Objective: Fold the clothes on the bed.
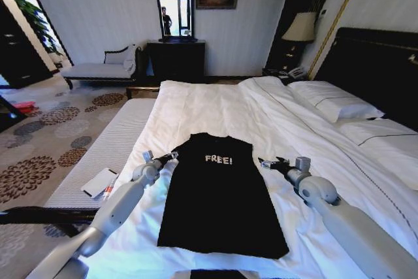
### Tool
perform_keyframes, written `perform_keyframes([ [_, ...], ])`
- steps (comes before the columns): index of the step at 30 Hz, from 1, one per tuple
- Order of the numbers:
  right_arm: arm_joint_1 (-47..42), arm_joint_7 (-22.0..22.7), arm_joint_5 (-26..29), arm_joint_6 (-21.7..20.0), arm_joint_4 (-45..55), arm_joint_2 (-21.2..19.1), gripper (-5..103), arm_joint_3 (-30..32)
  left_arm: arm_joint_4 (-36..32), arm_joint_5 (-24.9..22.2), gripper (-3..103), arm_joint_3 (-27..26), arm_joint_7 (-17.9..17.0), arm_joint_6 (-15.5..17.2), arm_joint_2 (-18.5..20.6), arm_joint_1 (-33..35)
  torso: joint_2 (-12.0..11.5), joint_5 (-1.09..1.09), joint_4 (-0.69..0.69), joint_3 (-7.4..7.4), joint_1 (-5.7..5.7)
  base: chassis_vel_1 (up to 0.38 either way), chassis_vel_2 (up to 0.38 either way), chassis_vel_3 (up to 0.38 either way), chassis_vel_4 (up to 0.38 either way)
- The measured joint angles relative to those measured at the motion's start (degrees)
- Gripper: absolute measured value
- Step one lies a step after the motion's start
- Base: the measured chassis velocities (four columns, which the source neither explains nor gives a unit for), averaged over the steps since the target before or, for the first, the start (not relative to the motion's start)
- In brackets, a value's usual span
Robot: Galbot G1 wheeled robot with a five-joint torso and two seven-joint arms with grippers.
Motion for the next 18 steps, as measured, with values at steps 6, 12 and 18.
perform_keyframes([
  [6, -0.3, 0.1, 0.0, -0.1, 0.0, 0.0, 100, 0.0, 0.0, 0.1, 47, -0.3, 0.0, -0.4, -0.2, 0.6, 0.0, 0.00, 0.00, 0.00, 0.00, 0.000, 0.000, 0.000, 0.000],
  [12, -0.1, 0.1, 0.0, -0.1, 0.0, 0.0, 100, 0.0, -0.3, 0.0, 31, -0.6, 0.0, -0.7, 0.2, 1.1, 0.0, -0.01, 0.01, 0.00, 0.00, 0.000, 0.000, 0.000, 0.000],
  [18, -0.7, 0.2, -0.1, -0.2, 0.0, 0.1, 100, 0.0, -0.1, 0.0, 10, -0.7, 0.0, -0.8, 0.2, 1.0, 0.0, 0.00, 0.00, 0.00, 0.00, 0.000, 0.000, 0.000, 0.000],
])
